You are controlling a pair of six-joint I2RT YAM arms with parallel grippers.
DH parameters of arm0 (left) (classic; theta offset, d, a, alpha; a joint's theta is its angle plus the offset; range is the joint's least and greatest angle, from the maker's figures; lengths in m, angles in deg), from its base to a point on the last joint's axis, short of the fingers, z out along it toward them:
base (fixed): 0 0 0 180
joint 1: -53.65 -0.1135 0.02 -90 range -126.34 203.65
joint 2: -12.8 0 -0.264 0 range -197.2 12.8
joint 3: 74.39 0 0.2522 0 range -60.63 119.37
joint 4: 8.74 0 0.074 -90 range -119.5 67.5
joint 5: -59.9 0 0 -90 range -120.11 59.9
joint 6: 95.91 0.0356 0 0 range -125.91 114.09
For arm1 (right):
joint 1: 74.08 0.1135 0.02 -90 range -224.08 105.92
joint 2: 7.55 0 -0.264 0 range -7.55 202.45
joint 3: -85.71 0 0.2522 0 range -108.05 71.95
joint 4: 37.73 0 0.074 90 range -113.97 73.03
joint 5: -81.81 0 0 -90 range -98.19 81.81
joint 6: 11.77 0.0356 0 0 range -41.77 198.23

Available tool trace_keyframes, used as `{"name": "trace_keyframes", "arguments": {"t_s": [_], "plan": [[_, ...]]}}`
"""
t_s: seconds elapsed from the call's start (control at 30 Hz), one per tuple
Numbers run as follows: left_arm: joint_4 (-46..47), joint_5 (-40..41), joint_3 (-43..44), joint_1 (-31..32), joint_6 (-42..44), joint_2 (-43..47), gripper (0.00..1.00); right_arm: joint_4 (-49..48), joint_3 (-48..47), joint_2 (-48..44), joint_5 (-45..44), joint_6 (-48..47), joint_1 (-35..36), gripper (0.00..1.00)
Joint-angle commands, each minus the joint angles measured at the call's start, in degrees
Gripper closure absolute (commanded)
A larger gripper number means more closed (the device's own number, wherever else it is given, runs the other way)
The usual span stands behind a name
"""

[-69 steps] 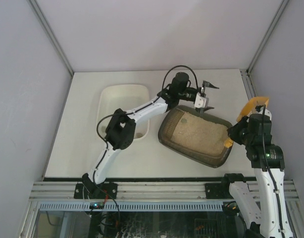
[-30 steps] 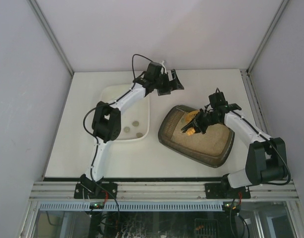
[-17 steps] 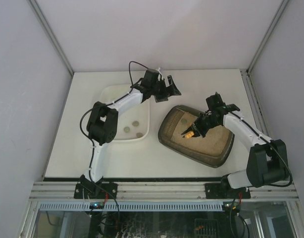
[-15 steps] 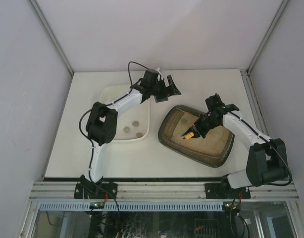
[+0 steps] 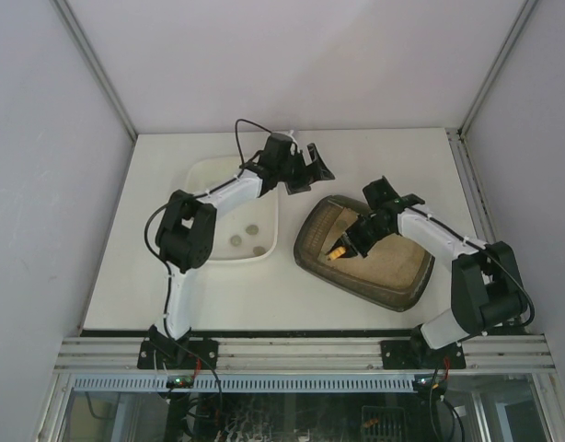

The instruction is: Clean the litter box

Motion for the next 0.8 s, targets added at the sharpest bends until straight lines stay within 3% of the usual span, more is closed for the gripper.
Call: {"name": "trace_keyframes", "arguments": {"t_s": [0.0,0.4,0.6,0.77], "plan": [[3.7,0.3,-2.3,-0.1,-1.3,5.5,0.00,-6.2,0.0,0.9,-1.1,4.1,1.3,1.00],[5.6,0.0,-4.9,-0.2,-2.0,6.3,0.00,-20.5,9.8,-1.8,-2.1,12.7,1.2,1.00],[5.9,0.0,-5.3,-0.2,-2.1,6.3,0.00,-44.5,21.8,-3.1,0.2,24.7,2.5,1.00],[5.9,-0.2,-5.9,-0.3,-2.1,6.3,0.00,-53.3,26.6,-4.2,-3.4,27.8,2.7,1.00]]}}
